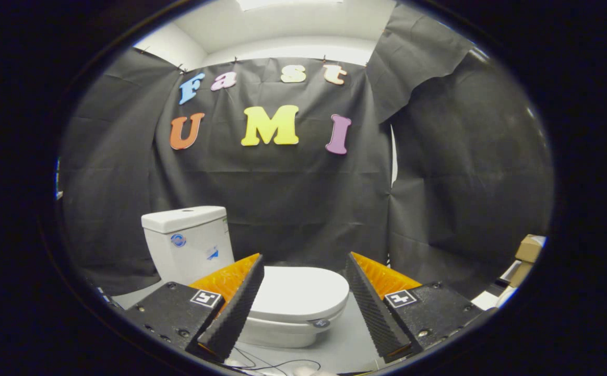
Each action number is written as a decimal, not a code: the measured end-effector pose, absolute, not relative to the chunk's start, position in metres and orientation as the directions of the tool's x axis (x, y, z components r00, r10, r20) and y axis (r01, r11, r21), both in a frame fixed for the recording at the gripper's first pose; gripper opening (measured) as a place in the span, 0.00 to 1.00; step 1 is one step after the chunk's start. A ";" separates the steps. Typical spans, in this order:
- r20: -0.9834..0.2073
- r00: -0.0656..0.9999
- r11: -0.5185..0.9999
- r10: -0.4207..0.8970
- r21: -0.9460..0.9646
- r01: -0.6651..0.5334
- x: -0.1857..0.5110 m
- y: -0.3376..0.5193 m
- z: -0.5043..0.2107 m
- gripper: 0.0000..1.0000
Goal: Open the toilet lid.
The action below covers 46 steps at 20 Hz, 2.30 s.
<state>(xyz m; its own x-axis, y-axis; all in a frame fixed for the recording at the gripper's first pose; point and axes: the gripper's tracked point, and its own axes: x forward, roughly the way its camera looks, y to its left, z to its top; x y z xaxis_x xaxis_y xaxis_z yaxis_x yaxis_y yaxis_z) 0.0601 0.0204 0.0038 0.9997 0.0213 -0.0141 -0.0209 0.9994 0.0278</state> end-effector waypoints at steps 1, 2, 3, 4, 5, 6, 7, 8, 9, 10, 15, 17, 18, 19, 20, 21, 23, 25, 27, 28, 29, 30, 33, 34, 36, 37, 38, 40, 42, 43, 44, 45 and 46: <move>-0.015 1.000 0.999 0.025 0.034 -0.024 0.071 0.023 0.005 0.99; -0.021 0.999 0.999 0.028 0.043 -0.027 0.082 0.025 0.002 0.99; -0.024 0.999 0.998 0.033 0.058 -0.031 0.093 0.027 0.000 0.99; -0.030 0.999 0.997 0.038 0.072 -0.035 0.106 0.028 -0.003 0.99; -0.033 0.999 0.996 0.033 0.086 -0.030 0.120 0.027 -0.008 0.99; -0.044 0.999 0.994 0.028 0.105 -0.024 0.135 0.023 -0.015 0.99; -0.054 0.998 0.992 0.024 0.128 -0.017 0.148 0.020 -0.021 0.99; -0.064 0.998 0.988 0.019 0.157 -0.009 0.161 0.015 -0.029 0.99; -0.072 0.997 0.981 0.019 0.192 -0.005 0.172 0.009 -0.038 0.99; -0.084 0.996 0.976 0.012 0.218 0.007 0.184 0.002 -0.049 0.99; -0.191 0.982 0.935 0.007 0.349 0.061 0.219 -0.035 -0.120 0.99; -0.235 0.971 0.902 0.033 0.426 0.072 0.224 -0.044 -0.148 0.98; -0.257 0.965 0.881 0.049 0.466 0.080 0.225 -0.047 -0.163 0.99; -0.286 0.956 0.859 0.062 0.503 0.095 0.225 -0.050 -0.178 1.00; -0.316 0.946 0.835 0.076 0.539 0.113 0.224 -0.052 -0.195 1.00; -0.342 0.935 0.809 0.098 0.575 0.125 0.222 -0.052 -0.209 1.00; -0.387 0.911 0.762 0.140 0.630 0.150 0.218 -0.049 -0.233 1.00; -0.429 0.889 0.735 0.160 0.653 0.182 0.213 -0.048 -0.256 0.99; -0.458 0.869 0.694 0.188 0.688 0.212 0.210 -0.049 -0.270 0.98; -0.473 0.857 0.669 0.205 0.706 0.230 0.209 -0.049 -0.277 0.97; -0.478 0.849 0.641 0.224 0.729 0.241 0.210 -0.047 -0.282 0.94; -0.481 0.843 0.606 0.242 0.753 0.256 0.209 -0.046 -0.287 0.92; -0.485 0.827 0.539 0.285 0.795 0.280 0.208 -0.044 -0.299 0.79; -0.487 0.823 0.528 0.293 0.800 0.286 0.208 -0.041 -0.302 0.74; -0.480 0.818 0.514 0.318 0.812 0.277 0.209 -0.036 -0.304 0.68; -0.476 0.818 0.510 0.325 0.816 0.272 0.211 -0.035 -0.305 0.65; -0.476 0.814 0.505 0.332 0.819 0.273 0.213 -0.034 -0.309 0.61; -0.467 0.814 0.475 0.344 0.835 0.278 0.215 -0.032 -0.309 0.49; -0.458 0.815 0.450 0.356 0.848 0.280 0.216 -0.032 -0.310 0.35; -0.455 0.815 0.447 0.360 0.850 0.277 0.217 -0.031 -0.312 0.33; -0.448 0.818 0.438 0.361 0.856 0.276 0.217 -0.034 -0.311 0.31; -0.439 0.819 0.411 0.369 0.868 0.280 0.218 -0.036 -0.308 0.28; -0.428 0.822 0.376 0.376 0.881 0.287 0.217 -0.035 -0.304 0.21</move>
<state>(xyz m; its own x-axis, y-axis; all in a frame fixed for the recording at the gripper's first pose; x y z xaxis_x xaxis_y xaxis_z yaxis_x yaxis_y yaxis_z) 0.2170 -0.0355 -0.3045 0.8217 0.3763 -0.4280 0.2867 0.3761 0.8811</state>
